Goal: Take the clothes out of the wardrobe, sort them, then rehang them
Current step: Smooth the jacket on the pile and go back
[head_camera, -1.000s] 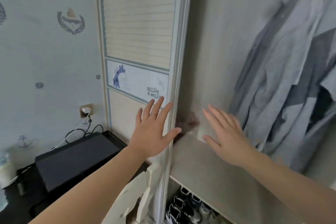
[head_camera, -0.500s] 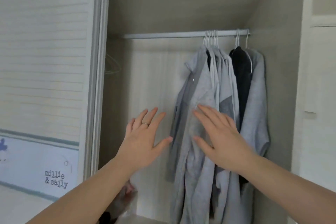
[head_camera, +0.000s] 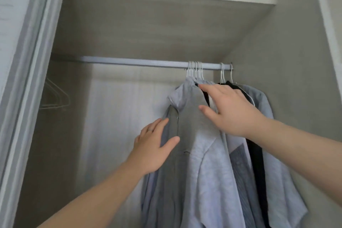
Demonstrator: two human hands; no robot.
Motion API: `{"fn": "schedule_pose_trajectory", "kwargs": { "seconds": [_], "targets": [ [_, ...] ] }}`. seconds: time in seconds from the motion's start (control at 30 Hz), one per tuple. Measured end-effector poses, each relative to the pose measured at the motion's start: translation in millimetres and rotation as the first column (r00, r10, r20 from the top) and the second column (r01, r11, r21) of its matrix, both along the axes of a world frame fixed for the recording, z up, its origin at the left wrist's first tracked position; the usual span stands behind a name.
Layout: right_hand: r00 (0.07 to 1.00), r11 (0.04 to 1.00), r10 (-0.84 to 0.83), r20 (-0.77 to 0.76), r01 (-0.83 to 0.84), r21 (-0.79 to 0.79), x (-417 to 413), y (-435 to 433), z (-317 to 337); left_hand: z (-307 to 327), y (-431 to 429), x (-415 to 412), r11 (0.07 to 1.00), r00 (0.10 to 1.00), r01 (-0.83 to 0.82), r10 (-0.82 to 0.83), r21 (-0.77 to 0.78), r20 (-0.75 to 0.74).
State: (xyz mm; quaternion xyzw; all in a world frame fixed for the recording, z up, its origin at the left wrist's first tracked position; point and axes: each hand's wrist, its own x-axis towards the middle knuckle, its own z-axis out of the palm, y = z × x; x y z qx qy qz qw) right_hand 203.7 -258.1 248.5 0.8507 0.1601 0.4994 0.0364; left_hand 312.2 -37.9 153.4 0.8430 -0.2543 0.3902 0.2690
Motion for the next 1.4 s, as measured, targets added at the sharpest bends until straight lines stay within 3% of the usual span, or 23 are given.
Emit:
{"fn": "schedule_pose_trajectory", "kwargs": {
  "seconds": [0.2, 0.47, 0.63, 0.8, 1.0, 1.4],
  "targets": [
    [0.964, 0.968, -0.25, -0.089, 0.252, 0.008, 43, 16, 47, 28, -27, 61, 0.957, 0.959, 0.221, -0.249, -0.19, -0.137],
    [0.871, 0.871, -0.489, -0.042, 0.486, -0.075, 85, 41, 82, 36, -66, 110, 0.871, 0.872, 0.368, -0.445, -0.324, -0.205],
    [0.817, 0.817, -0.576, -0.013, 0.576, -0.025, 104, 60, 88, 37, -78, 115, 0.783, 0.789, 0.45, -0.574, -0.43, -0.219],
    [0.783, 0.781, -0.622, -0.023, 0.622, 0.063, 118, 69, 88, 35, -80, 119, 0.742, 0.764, 0.487, -0.617, -0.461, -0.186],
    [0.814, 0.814, -0.579, 0.04, 0.575, 0.082, 121, 71, 92, 40, -74, 123, 0.723, 0.751, 0.497, -0.635, -0.48, -0.178],
    [0.918, 0.912, -0.373, 0.135, 0.335, 0.238, 98, 72, 115, 65, -48, 112, 0.804, 0.875, 0.432, -0.483, -0.408, -0.026]
  ]
}}
